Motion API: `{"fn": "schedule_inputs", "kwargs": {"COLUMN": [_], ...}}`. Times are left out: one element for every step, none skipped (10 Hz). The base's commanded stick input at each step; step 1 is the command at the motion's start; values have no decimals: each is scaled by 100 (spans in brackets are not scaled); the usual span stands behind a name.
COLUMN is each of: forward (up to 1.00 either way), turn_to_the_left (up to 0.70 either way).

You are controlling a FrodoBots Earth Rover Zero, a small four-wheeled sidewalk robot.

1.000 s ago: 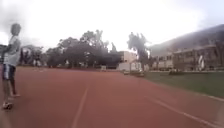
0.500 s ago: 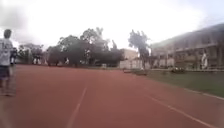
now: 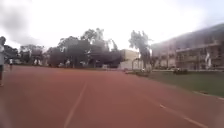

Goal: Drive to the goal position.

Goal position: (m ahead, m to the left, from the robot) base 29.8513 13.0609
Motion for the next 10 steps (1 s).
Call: {"fn": "schedule_inputs", "kwargs": {"forward": [70,70,70,70,70,70,70,70,70,70], "turn_to_the_left": [0,0,0,0,0,0,0,0,0,0]}}
